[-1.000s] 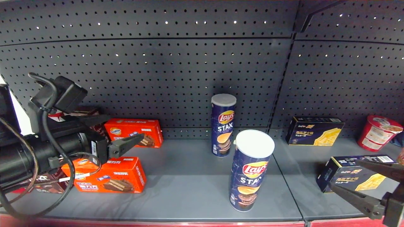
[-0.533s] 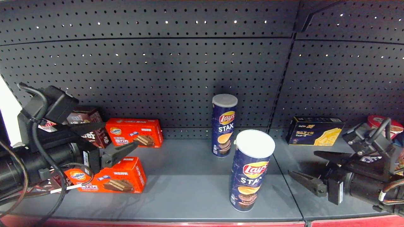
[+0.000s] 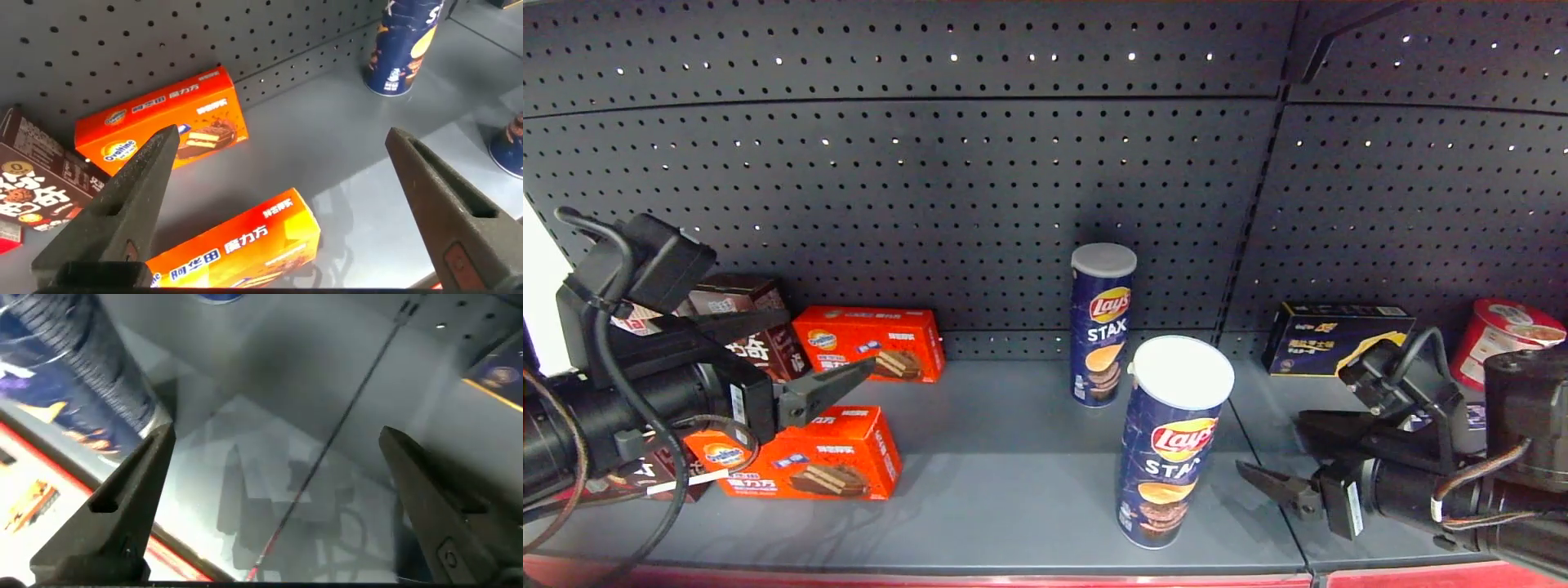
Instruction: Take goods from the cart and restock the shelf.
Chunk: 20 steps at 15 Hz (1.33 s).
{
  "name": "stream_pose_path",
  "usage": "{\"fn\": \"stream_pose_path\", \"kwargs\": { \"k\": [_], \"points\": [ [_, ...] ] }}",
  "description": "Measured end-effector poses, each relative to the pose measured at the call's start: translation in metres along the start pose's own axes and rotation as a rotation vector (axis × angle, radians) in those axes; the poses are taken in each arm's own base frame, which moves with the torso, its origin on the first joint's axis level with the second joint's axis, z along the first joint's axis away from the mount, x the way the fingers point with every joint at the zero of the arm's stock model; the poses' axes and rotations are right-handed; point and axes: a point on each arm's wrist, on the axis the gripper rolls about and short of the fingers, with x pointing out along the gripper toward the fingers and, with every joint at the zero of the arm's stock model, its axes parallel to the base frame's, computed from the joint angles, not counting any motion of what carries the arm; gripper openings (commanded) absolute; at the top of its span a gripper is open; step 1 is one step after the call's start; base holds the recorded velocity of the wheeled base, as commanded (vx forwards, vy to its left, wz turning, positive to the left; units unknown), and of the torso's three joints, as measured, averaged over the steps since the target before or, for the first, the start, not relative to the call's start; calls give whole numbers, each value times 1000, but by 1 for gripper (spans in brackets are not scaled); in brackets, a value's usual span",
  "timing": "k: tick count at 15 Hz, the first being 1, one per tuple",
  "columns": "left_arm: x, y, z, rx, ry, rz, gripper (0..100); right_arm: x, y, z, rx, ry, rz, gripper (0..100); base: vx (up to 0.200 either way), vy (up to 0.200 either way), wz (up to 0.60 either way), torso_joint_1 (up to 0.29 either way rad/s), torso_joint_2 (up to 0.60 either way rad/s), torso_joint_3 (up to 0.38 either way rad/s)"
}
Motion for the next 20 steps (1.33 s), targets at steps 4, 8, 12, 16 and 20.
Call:
{"fn": "stream_pose_path", "kwargs": {
  "k": [4, 8, 12, 16, 20],
  "points": [
    [0, 0, 0, -2, 0, 0, 100, 6, 8, -1, -15, 16, 32, 100, 0, 0, 0, 0, 0, 0],
    [0, 0, -3, -6, 9, -1, 100, 16, 9, 1, -17, 26, 38, 100, 0, 0, 0, 0, 0, 0],
    [0, 0, -3, -6, 11, -2, 100, 25, 14, 5, -26, 28, 58, 100, 0, 0, 0, 0, 0, 0],
    [0, 0, -4, -7, 15, -3, 100, 31, 17, 6, -31, 35, 71, 100, 0, 0, 0, 0, 0, 0],
    [0, -1, -9, -11, 30, -5, 100, 38, 20, 7, -36, 38, 80, 100, 0, 0, 0, 0, 0, 0]
  ]
}}
